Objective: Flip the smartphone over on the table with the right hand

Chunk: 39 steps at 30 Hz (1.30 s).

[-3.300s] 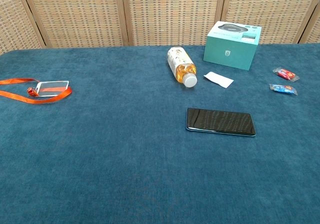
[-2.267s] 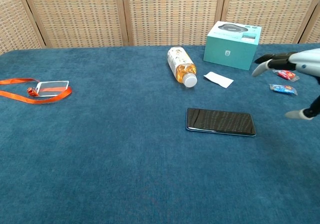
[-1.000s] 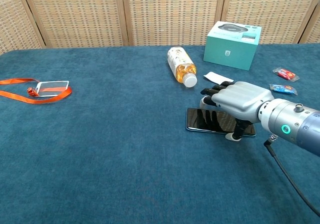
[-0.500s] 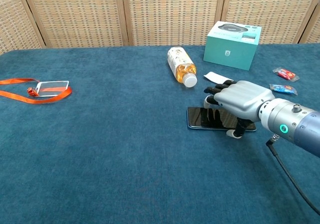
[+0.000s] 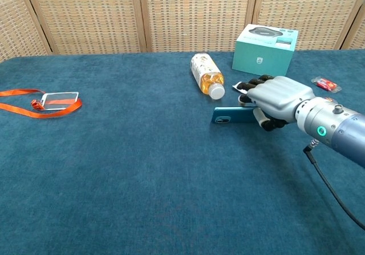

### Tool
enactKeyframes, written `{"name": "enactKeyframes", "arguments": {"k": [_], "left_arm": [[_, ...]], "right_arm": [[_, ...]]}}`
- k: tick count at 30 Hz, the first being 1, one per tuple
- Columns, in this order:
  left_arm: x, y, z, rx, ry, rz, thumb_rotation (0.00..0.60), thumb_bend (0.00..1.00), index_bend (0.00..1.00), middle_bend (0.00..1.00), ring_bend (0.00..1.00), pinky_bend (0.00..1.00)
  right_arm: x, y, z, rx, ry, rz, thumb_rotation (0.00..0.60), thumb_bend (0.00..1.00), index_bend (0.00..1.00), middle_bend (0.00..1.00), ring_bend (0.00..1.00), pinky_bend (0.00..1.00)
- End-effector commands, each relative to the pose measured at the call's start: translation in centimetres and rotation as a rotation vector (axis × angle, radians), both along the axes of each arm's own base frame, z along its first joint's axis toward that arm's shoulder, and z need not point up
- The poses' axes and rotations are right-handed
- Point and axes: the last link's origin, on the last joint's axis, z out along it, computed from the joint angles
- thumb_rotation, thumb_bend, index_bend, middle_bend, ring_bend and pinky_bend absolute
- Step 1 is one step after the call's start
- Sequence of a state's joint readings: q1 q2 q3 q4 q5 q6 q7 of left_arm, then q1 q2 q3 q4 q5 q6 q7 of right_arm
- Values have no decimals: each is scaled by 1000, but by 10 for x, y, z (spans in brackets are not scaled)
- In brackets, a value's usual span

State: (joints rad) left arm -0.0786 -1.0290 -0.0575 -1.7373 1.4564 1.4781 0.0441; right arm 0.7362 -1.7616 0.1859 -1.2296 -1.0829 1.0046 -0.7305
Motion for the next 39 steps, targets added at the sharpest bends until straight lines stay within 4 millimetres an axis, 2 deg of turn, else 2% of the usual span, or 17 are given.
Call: {"name": "enactKeyframes", "arguments": {"k": [1,14,17,22,25,28,30,32,35,39], "left_arm": [[0,0,1,1,-2,2,600,0,0,0,0,0],[-4,4,4,6,-13,20,600,0,0,0,0,0],[-5,5,4,5,-14,23,600,0,0,0,0,0],[-4,6,4,2,-16,22,600,0,0,0,0,0],[-3,6,3,-1,-18,17,600,0,0,0,0,0],[-1,4,3,-5,-20,4,600,0,0,0,0,0],[0,2,3,-6,-21,-4,600,0,0,0,0,0],[2,0,3,-8,-22,-18,600,0,0,0,0,0],[4,-2,3,-8,-23,-37,600,0,0,0,0,0],[6,-6,1,-14,-27,-56,600,0,0,0,0,0]], "right_arm": [[3,-9,1,-11,-4,-11,600,927,338,112,0,0],[17,-54,13,-109,12,-77,600,657,306,112,0,0],[20,-60,15,-127,15,-87,600,618,297,112,0,0],[24,-60,23,-153,2,-66,600,612,295,113,0,0],[26,-52,39,-176,-33,-31,600,611,295,115,0,0],[20,-34,68,-198,-85,16,600,555,285,115,0,0],[15,-27,81,-212,-106,27,600,452,245,111,0,0],[4,-14,102,-233,-145,35,600,244,149,88,0,0],[-17,8,133,-256,-214,25,600,28,29,32,0,0],[-50,43,168,-289,-339,-34,600,0,0,0,0,0]]}}
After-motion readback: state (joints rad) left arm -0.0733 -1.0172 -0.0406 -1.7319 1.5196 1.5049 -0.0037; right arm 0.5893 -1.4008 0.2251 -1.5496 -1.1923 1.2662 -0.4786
